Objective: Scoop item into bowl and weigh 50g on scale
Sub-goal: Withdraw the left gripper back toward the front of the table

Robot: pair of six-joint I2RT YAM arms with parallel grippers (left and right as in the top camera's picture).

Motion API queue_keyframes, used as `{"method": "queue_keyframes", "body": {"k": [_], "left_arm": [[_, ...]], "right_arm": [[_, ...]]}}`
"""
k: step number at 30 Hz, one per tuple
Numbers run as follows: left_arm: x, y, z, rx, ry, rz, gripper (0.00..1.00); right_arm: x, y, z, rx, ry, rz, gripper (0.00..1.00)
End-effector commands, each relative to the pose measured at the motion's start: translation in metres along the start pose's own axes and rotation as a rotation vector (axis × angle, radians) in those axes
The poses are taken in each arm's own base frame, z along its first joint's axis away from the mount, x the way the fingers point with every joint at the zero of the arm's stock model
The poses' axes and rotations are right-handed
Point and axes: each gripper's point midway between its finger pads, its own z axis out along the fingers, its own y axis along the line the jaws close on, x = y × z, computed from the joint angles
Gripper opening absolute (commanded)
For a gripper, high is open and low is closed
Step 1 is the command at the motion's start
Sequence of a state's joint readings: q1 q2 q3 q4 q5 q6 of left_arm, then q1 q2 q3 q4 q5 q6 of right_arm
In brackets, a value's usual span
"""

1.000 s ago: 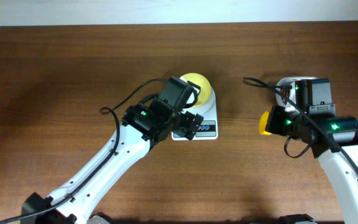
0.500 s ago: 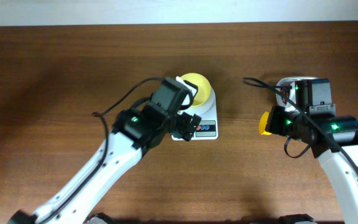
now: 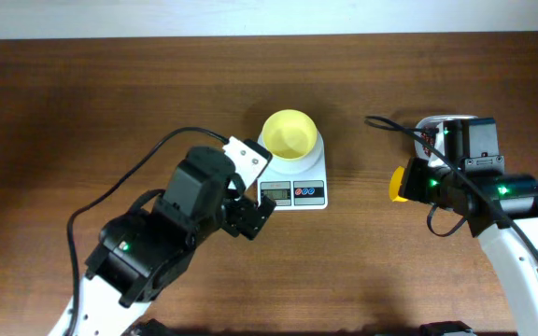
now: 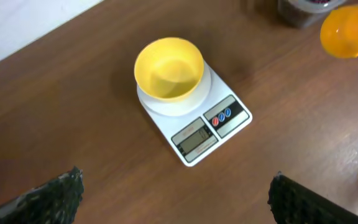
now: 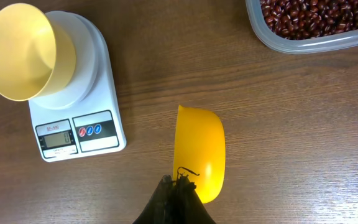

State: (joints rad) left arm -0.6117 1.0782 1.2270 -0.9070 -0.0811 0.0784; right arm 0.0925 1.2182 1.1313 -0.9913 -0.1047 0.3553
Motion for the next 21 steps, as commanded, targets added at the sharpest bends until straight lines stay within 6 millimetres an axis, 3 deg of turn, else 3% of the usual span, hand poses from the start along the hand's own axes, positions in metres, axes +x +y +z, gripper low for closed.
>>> {"method": "queue_keyframes", "body": {"k": [1,5,9,21], "left_arm": [[0.020,-0.002,0.014,0.003,-0.012,-0.077,0.99],[0.040,-0.010,0.025,0.035,-0.050,-0.097,0.99],[0.063,-0.014,0.038,0.039,0.023,-0.084,0.99],[0.054,-0.022,0.050,0.082,-0.010,-0.026,0.99]], "right_arm": [[-0.007,0.002,-0.004,0.002,-0.022,-0.015,0.04],[-0.005,0.002,-0.004,0.004,-0.017,-0.015,0.04],[-0.006,0.002,-0.004,0.002,-0.021,-0.015,0.04],[-0.006,0.002,-0.004,0.002,-0.021,-0.015,0.04]]}}
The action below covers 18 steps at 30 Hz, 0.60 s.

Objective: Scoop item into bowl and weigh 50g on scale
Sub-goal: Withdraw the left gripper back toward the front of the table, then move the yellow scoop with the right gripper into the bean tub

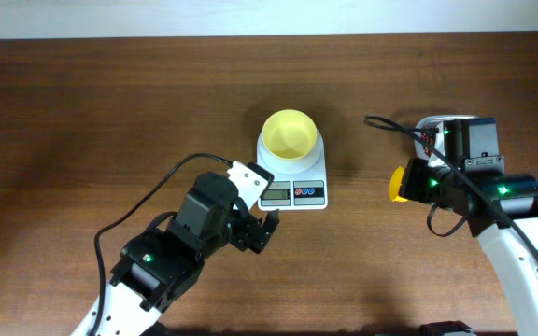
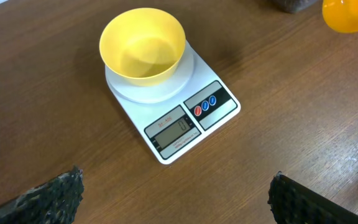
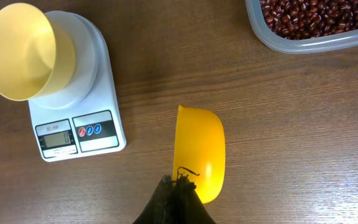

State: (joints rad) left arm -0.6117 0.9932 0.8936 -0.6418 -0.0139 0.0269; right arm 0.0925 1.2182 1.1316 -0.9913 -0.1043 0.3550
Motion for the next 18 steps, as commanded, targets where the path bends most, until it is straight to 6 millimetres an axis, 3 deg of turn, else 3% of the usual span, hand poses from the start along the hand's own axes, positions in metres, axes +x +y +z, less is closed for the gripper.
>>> {"method": "queue_keyframes", "body": {"k": [1,6,18], "left_arm": [[0.0057,-0.0022,0.0038,0.016,0.013,0.033,0.99],[0.0076,-0.0106,0.0048,0.034,0.016,0.075,0.99],[0.0091,-0.0102,0.0116,0.030,-0.003,0.074,0.99]], "right_arm": [[-0.0063,0.0023,-0.0036,0.002,-0.021,-0.015,0.04],[-0.0061,0.0022,-0.0036,0.002,-0.020,-0.014,0.04],[-0.0054,0.0020,-0.0036,0.003,-0.017,-0.014,0.04]]}}
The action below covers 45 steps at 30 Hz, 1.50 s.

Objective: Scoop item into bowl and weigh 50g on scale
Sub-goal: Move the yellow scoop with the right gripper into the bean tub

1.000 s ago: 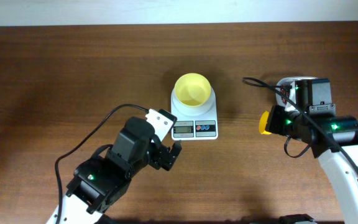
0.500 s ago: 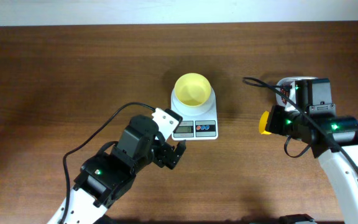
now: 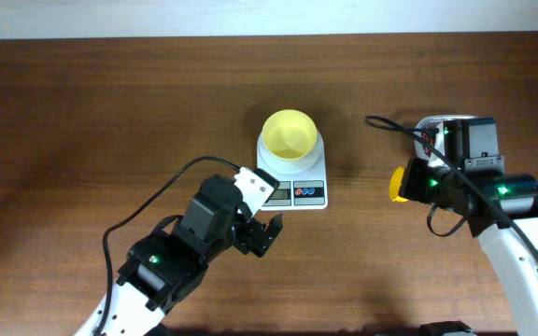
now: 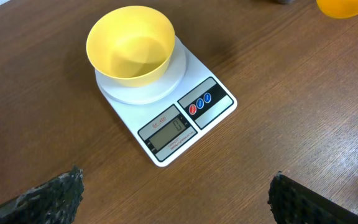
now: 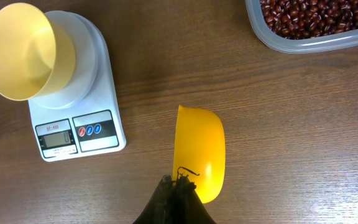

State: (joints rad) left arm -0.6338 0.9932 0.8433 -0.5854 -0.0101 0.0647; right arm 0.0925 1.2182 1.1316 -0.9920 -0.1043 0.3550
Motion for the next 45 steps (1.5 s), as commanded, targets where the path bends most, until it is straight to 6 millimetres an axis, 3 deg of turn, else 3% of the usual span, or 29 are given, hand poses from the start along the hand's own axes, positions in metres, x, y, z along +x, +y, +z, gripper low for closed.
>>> {"method": "queue_keyframes", "body": {"k": [1,4,7,10,13,16,20,24,29,36,45], "left_arm": [[0.002,-0.002,0.002,0.010,0.005,0.022,0.99],[0.003,-0.002,0.002,0.010,0.005,0.022,0.99],[0.003,-0.002,0.002,0.010,0.009,0.022,0.99],[0.004,-0.002,0.002,0.010,0.010,0.022,0.99],[0.004,-0.003,0.002,0.011,0.013,0.022,0.99],[0.004,-0.002,0.002,0.010,0.013,0.022,0.99],[0.004,-0.002,0.002,0.010,0.013,0.022,0.99],[0.004,-0.002,0.002,0.010,0.013,0.022,0.99],[0.004,-0.002,0.002,0.010,0.013,0.022,0.99],[0.004,-0.002,0.002,0.010,0.013,0.022,0.99],[0.004,-0.002,0.002,0.010,0.013,0.022,0.99]], "right_arm": [[-0.006,0.002,-0.004,0.003,-0.018,-0.018,0.04],[-0.009,0.004,-0.005,-0.001,-0.032,-0.090,0.04],[-0.029,0.002,-0.019,0.021,-0.097,-0.128,0.04],[-0.063,-0.027,-0.038,0.108,-0.185,-0.109,0.04],[-0.092,-0.062,-0.045,0.172,-0.232,-0.107,0.04],[-0.111,-0.095,-0.033,0.188,-0.232,-0.098,0.04],[-0.126,-0.120,0.012,0.137,-0.179,-0.115,0.04],[-0.129,-0.130,0.045,0.134,-0.134,-0.113,0.04],[-0.133,-0.136,0.057,0.150,-0.134,-0.129,0.04],[-0.133,-0.148,0.091,0.156,-0.093,-0.182,0.04],[-0.118,-0.143,0.103,0.108,-0.053,-0.174,0.04]]}}
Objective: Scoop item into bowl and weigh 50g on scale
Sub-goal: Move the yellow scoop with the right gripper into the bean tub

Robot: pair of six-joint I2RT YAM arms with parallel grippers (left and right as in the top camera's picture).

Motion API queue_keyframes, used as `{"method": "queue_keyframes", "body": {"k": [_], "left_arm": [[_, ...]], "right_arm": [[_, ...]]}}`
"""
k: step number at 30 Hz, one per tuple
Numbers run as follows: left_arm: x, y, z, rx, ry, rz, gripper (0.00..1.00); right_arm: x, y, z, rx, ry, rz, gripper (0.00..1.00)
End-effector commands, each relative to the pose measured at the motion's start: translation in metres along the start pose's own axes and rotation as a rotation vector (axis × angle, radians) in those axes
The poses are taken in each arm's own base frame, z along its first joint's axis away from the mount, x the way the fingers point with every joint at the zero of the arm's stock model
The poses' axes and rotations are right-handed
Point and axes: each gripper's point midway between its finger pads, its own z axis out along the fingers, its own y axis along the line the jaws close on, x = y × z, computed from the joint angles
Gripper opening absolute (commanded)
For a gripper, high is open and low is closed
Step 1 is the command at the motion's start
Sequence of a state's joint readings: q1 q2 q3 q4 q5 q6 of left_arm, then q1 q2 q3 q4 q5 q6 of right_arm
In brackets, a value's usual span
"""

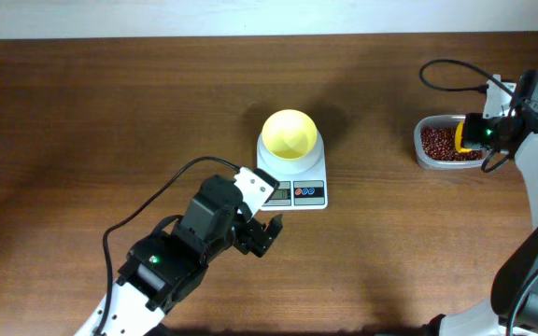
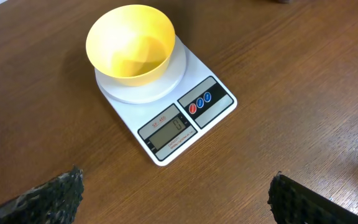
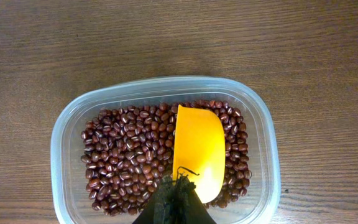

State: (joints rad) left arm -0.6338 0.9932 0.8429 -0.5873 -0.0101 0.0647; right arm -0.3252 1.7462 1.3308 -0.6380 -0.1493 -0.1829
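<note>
An empty yellow bowl [image 1: 289, 133] [image 2: 130, 44] stands on the white scale [image 1: 293, 191] [image 2: 166, 121] at mid table. A clear tub of red beans [image 1: 437, 143] [image 3: 132, 149] sits at the right. My right gripper [image 1: 482, 133] [image 3: 178, 186] is shut on the handle of an orange scoop [image 3: 198, 151], which is over the beans in the tub, its bowl turned on edge. My left gripper [image 1: 261, 235] [image 2: 174, 196] stands open in front of the scale, nothing between its fingers.
The scale's display [image 2: 168, 126] and its buttons [image 2: 200, 103] face the front edge. A black cable [image 1: 451, 70] loops above the tub. Bare brown wood surrounds the scale and tub.
My right gripper has moved with the orange scoop from right of the scale to over the bean tub. The left arm has stayed in place.
My left gripper stood open beside the scale and then drew back toward the table's front, where it stopped. My right gripper held the scoop still above the wood right of the scale, and now holds it over the beans.
</note>
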Motion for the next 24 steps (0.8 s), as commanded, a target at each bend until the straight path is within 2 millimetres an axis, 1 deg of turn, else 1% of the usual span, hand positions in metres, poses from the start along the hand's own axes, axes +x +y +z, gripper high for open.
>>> {"method": "queue_keyframes", "body": {"k": [1,3,8,14,16,18,24], "left_arm": [[0.004,-0.002,0.002,0.010,0.011,0.022,0.99],[0.004,-0.002,0.002,0.010,0.011,0.022,0.99],[0.004,-0.002,0.002,0.010,0.011,0.022,0.99],[0.005,-0.003,0.002,0.011,0.014,0.022,0.99],[0.005,-0.003,0.002,0.011,0.014,0.022,0.99],[0.005,-0.003,0.002,0.011,0.014,0.022,0.99],[0.005,-0.003,0.002,0.011,0.014,0.022,0.99]], "right_arm": [[0.011,0.010,0.007,-0.064,0.030,0.004,0.04],[0.013,0.018,0.007,-0.106,0.033,0.008,0.04],[0.021,0.020,0.006,-0.119,0.067,0.015,0.04],[0.037,0.025,0.013,-0.141,0.102,0.025,0.04],[0.037,0.038,0.012,-0.216,0.095,0.032,0.04],[0.034,0.049,0.009,-0.285,0.077,0.038,0.04],[0.033,0.049,0.009,-0.284,0.078,0.081,0.04]]}}
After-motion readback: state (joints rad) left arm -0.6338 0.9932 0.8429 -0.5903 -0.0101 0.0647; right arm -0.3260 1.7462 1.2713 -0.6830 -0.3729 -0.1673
